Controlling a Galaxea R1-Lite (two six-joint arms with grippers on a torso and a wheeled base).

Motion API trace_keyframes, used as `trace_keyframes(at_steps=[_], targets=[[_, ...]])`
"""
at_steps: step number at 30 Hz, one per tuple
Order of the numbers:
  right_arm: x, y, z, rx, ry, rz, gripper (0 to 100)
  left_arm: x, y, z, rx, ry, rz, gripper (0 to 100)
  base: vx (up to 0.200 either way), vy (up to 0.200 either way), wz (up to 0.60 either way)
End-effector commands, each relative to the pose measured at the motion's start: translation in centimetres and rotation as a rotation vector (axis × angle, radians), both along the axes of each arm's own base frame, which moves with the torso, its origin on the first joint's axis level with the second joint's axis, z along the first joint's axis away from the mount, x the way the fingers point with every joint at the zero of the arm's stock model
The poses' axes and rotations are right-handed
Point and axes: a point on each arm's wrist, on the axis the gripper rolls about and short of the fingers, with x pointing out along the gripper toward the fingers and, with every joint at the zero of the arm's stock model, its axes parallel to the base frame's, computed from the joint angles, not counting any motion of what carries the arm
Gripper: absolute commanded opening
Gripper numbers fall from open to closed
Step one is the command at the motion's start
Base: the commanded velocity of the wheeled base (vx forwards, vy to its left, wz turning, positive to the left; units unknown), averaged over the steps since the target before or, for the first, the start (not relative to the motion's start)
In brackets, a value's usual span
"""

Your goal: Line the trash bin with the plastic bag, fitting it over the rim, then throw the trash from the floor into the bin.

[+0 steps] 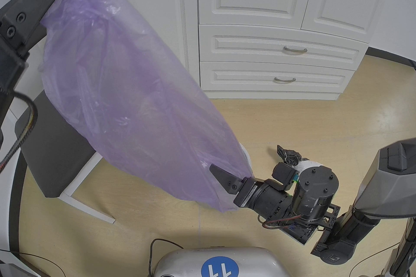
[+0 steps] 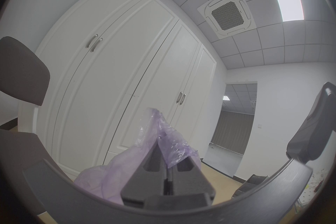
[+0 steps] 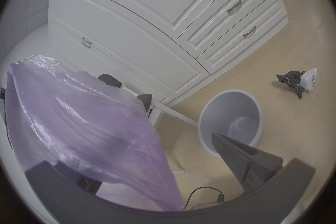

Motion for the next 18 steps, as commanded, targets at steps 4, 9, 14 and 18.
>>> trace_keyframes(at_steps=[4,9,14,18], targets=[[-0.4,0.3,0.3,0.015,-0.013,0.011,100,0.0,0.0,0.0,0.000,0.000,0.000,0,0.000,0.000,0.00],[-1.0,0.4,0.3,0.011,-0.010,0.027,100,0.0,0.0,0.0,0.001,-0.001,0.001,0,0.000,0.000,0.00],[-1.2,0.3,0.7,-0.005,-0.034,0.029,0,-0.1,0.2,0.1,-0.003,-0.005,0.002,0,0.000,0.000,0.00],[-1.4,-0.2,1.6,0.010,-0.055,0.027,0,-0.1,0.2,0.0,-0.001,-0.003,0.003,0,0.000,0.000,0.00]])
